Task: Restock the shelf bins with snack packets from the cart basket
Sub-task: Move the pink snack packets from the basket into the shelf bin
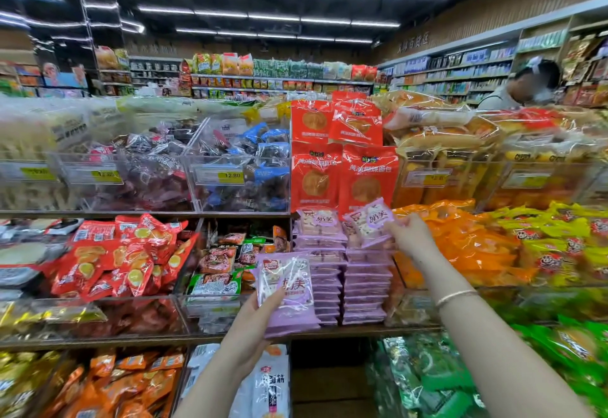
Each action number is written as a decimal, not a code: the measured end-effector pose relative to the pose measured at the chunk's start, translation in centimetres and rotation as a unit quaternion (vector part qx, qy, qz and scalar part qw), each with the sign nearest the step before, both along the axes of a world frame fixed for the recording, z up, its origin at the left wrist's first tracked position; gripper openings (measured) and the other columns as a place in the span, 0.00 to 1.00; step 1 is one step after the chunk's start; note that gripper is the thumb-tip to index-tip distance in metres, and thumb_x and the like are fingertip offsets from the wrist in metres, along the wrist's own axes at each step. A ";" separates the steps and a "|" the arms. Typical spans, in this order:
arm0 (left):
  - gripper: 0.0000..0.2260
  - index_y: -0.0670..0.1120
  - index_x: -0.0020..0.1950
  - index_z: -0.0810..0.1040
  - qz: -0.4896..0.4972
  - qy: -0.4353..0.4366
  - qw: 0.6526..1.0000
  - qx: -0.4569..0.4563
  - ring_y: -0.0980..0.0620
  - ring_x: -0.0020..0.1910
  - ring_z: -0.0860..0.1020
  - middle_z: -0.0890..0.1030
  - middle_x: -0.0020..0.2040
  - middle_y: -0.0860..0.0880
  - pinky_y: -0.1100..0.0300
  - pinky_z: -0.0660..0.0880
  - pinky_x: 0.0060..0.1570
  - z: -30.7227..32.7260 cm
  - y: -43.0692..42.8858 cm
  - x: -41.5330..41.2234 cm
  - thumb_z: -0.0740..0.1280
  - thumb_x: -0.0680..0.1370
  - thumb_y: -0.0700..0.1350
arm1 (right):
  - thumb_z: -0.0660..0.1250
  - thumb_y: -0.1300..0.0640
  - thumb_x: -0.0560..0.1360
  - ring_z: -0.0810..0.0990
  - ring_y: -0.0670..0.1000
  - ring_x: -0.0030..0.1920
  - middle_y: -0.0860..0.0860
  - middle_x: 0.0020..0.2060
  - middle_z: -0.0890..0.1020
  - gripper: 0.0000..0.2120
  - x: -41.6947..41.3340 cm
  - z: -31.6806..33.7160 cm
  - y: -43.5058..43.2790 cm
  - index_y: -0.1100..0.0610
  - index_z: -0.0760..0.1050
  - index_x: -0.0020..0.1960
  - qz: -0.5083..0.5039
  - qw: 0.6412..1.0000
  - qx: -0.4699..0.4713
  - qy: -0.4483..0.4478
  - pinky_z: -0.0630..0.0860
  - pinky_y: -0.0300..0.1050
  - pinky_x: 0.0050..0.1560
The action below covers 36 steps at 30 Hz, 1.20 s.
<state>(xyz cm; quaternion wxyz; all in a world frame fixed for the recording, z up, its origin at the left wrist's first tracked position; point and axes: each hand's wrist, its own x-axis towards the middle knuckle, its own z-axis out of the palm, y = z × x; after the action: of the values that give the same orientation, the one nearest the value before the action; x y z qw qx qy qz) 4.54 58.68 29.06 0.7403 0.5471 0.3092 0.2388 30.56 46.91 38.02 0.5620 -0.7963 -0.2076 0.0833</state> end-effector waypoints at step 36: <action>0.22 0.52 0.69 0.70 -0.067 -0.103 0.988 -0.091 0.43 0.60 0.79 0.79 0.63 0.49 0.42 0.72 0.62 3.7 -1.6 3.0 0.54 0.80 0.60 | 0.72 0.46 0.70 0.71 0.40 0.60 0.37 0.66 0.69 0.33 -9.6 -2.7 -1.3 0.40 0.62 0.71 0.242 0.958 -0.003 -0.153 0.68 0.33 0.54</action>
<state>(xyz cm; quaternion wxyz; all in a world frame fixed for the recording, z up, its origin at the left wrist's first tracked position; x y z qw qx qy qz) 7.51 57.08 32.79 0.8292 0.4698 0.2139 0.2145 20.95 45.60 35.35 0.4839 -0.7273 -0.4774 0.0943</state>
